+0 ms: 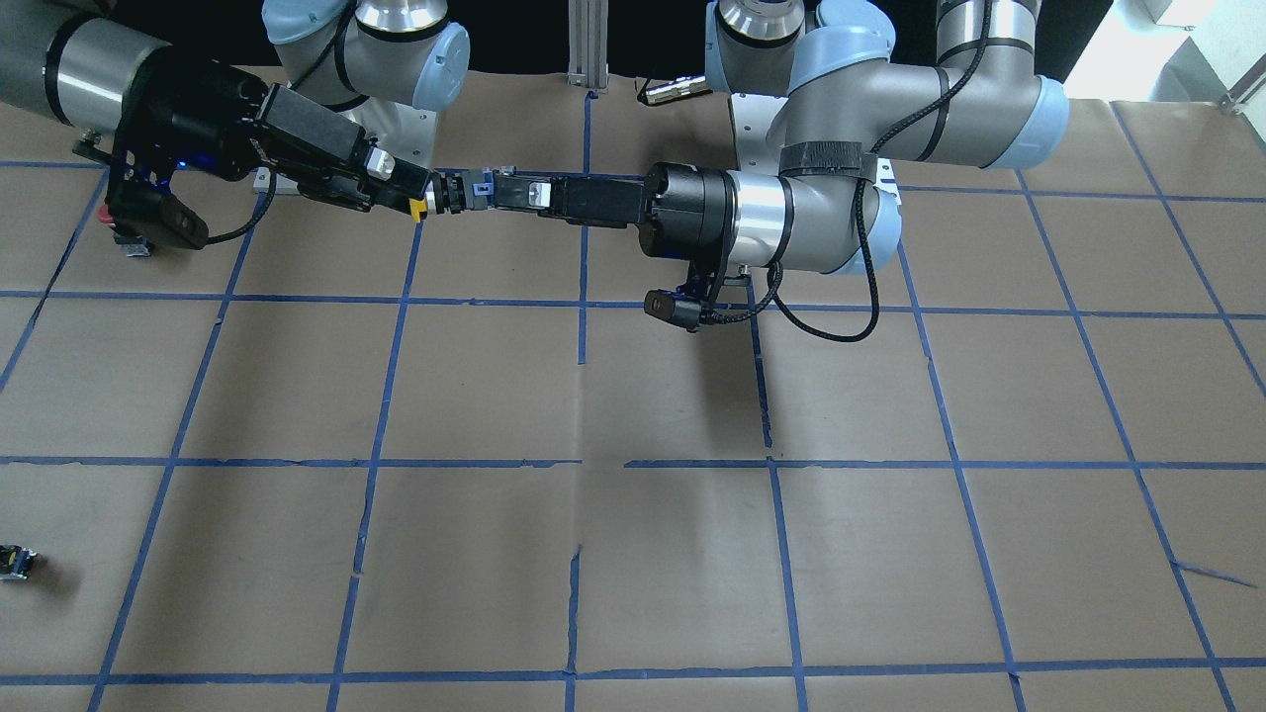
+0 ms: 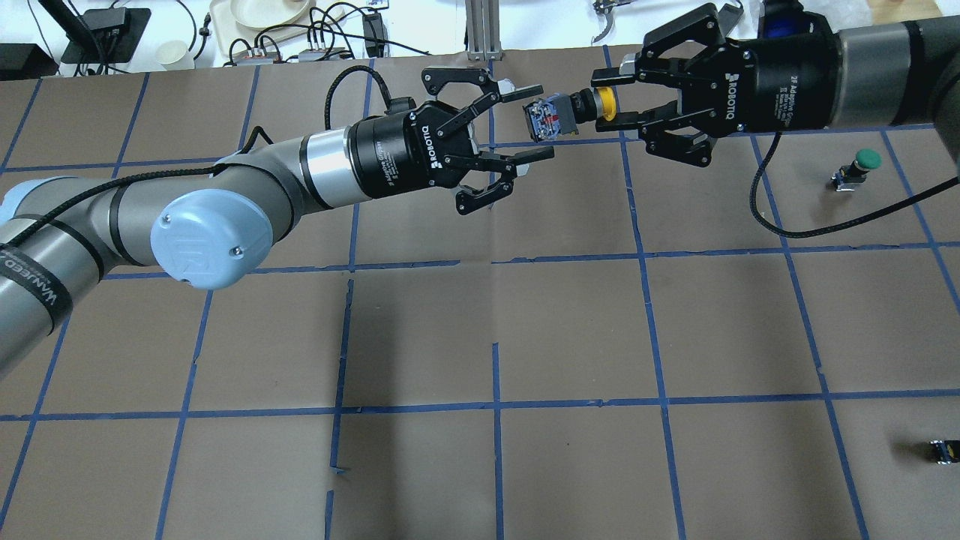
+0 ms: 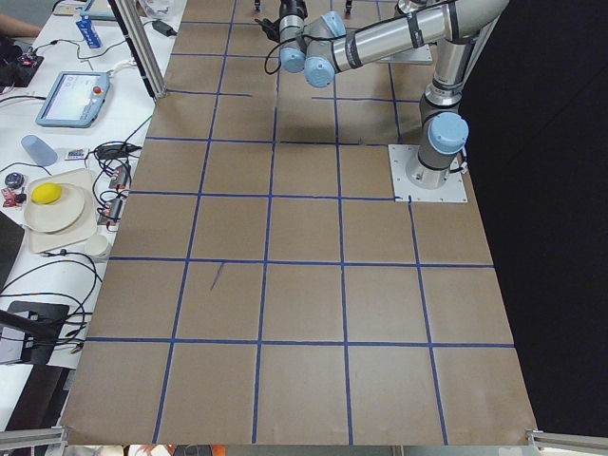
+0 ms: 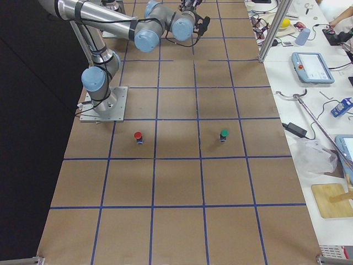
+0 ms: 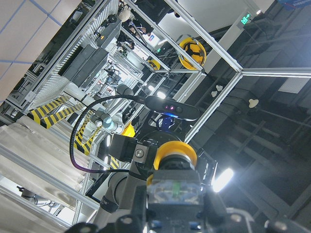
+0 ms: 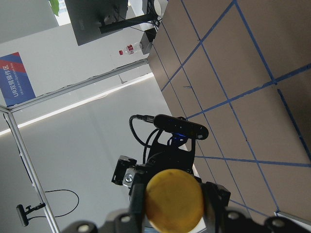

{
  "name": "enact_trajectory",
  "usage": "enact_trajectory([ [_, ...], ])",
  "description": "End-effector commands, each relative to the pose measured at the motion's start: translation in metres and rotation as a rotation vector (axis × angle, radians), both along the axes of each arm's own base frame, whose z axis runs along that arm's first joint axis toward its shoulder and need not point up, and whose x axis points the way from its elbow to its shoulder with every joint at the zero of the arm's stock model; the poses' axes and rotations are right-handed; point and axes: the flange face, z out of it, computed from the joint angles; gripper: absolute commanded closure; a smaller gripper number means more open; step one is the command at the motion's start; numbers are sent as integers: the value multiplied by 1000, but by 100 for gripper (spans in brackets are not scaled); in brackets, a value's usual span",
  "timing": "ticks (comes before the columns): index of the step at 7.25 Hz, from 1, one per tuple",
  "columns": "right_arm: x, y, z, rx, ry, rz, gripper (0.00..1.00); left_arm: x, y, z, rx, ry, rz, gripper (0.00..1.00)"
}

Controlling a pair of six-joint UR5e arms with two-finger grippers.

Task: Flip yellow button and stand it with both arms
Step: 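Open the left gripper and withdraw it while the right gripper carries the button away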

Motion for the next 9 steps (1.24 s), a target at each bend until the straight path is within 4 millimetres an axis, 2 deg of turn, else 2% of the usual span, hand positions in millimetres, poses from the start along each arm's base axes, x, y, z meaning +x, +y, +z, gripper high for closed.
enact_trajectory([
  [1, -1, -1, -1, 0, 1, -1, 91, 1, -2, 11, 9, -1, -6, 3],
  [2, -3, -3, -1, 3, 1, -5, 91, 7, 0, 19, -5, -56, -35, 4],
  [3, -10, -5, 4, 6, 15, -17, 91, 24, -5, 17, -33, -238, -102, 5],
  [5, -35, -13, 20, 103, 194, -46, 91, 79, -37, 28, -21, -586, -8, 4],
  [6, -44, -15, 8, 123, 342, -38, 91, 96, -42, 33, -42, -732, 31, 4],
  [8, -71, -6, -16, 261, 708, -25, 95, 123, -66, 52, -117, -1137, 52, 4],
  [9, -86, -5, -27, 305, 858, -11, 100, 136, -69, 60, -201, -1266, -20, 3],
])
